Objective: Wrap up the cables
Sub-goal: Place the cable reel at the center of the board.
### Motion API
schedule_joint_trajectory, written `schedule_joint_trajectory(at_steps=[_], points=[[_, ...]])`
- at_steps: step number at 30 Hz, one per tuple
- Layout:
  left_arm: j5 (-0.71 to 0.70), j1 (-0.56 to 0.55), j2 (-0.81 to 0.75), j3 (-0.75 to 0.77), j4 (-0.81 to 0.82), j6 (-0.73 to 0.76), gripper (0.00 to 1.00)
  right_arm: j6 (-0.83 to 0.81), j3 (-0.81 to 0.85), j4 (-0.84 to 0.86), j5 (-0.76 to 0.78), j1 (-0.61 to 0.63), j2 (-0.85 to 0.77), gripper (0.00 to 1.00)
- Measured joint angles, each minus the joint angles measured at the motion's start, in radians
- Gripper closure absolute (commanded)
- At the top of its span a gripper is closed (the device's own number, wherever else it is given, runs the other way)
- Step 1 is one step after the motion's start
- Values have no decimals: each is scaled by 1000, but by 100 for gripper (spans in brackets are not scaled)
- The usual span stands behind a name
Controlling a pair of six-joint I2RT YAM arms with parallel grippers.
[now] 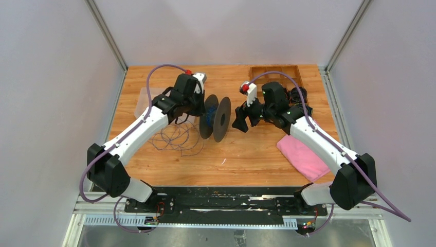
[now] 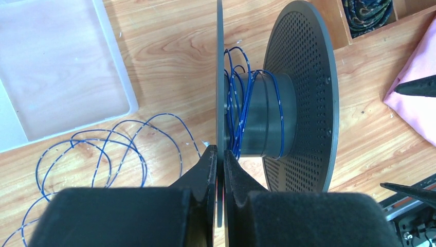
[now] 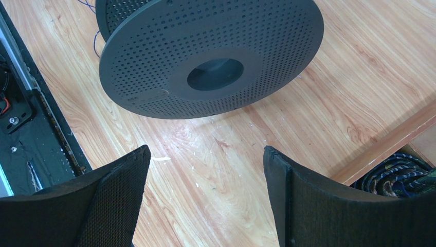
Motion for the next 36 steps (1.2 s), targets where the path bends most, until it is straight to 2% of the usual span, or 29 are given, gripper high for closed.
schedule_joint_trajectory(at_steps=[15, 25, 36], points=[[-45, -72, 26, 0, 12, 27, 99, -18, -2, 0, 2, 0, 12, 20], [-84, -107, 39, 0, 21, 56, 89, -18, -6, -4, 2, -2, 20, 20], [-85, -110, 39, -5, 34, 56, 85, -16, -6, -4, -22, -2, 42, 20]])
